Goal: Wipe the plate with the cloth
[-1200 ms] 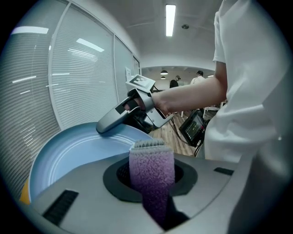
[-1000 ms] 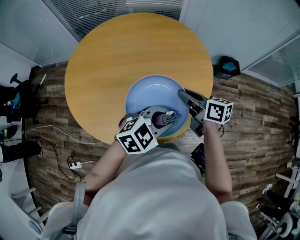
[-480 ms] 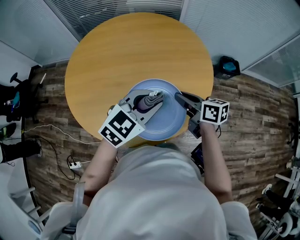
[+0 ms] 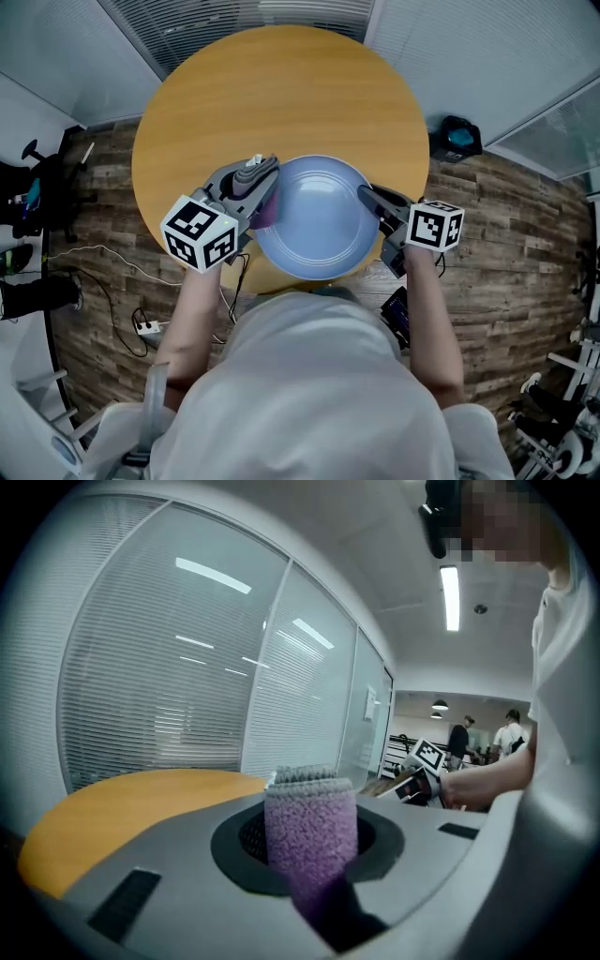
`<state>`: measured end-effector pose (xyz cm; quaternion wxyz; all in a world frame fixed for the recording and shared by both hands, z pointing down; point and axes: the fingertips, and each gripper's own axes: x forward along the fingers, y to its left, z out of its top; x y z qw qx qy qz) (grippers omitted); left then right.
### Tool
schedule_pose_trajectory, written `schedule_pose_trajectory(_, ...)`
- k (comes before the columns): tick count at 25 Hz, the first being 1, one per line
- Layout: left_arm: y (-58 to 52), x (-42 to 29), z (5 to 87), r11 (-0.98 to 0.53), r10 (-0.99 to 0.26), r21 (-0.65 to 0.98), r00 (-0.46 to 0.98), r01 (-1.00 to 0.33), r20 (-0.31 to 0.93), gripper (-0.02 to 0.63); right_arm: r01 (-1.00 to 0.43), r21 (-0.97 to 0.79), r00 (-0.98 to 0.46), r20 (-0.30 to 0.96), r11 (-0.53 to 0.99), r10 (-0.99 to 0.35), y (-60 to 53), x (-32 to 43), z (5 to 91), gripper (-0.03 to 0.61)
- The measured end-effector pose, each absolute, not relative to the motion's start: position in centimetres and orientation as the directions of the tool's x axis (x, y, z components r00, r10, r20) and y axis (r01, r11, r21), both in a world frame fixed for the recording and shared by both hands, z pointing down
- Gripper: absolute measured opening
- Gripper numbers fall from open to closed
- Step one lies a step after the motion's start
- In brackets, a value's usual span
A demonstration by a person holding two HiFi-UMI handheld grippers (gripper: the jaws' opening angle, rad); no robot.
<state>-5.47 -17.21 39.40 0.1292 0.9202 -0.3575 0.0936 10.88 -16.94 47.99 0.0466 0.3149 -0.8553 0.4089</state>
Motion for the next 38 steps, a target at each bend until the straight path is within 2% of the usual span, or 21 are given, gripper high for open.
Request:
schedule_pose_trajectory(7, -17.8, -9.7, 38.7, -0.614, -0.760, 0.128, 0.627, -0.779, 0.173, 0.078, -0.583, -0.687, -0.780, 0.324, 0.433, -0.535, -17.6, 12.7, 48.4, 0.060)
schedule_pose_trajectory(10, -17.8, -10.6, 38.2, -0.594, -0.785, 0.095, 0.602, -0.799, 0.151, 0.078, -0.559, -0.742, -0.771, 0.300, 0.370, -0.562, -18.2, 14.0, 49.0, 0.058)
schedule_pose_trajectory(15, -17.5, -11.8, 38.4, -0.569, -0.802, 0.092, 0.576, -0.817, 0.156, 0.078, -0.476, -0.823, -0.766, 0.215, 0.310, -0.606, -19.1, 15.3, 49.1, 0.054)
schedule_pose_trajectory(20, -17.2, -12.9, 38.9, -0.540, -0.818, 0.104, 0.549, -0.836, 0.169, 0.078, -0.476, -0.822, -0.763, 0.209, 0.313, -0.612, -20.4, 15.9, 49.5, 0.051)
schedule_pose_trajectory(28, -17.4, -14.3, 39.7, -0.497, -0.842, 0.118, 0.511, -0.860, 0.172, 0.078, -0.583, -0.775, -0.708, 0.335, 0.245, -0.622, -22.1, 17.9, 53.0, 0.051)
schedule_pose_trajectory(32, -17.2, -15.0, 40.1, -0.481, -0.851, 0.127, 0.497, -0.868, 0.172, 0.078, -0.536, -0.807, -0.724, 0.288, 0.249, -0.627, -22.6, 17.9, 53.6, 0.049)
schedule_pose_trajectory(38, -16.6, -15.6, 41.5, -0.464, -0.857, 0.138, 0.483, -0.875, 0.180, 0.078, -0.605, -0.770, -0.669, 0.355, 0.202, -0.653, -23.3, 19.6, 56.1, 0.049)
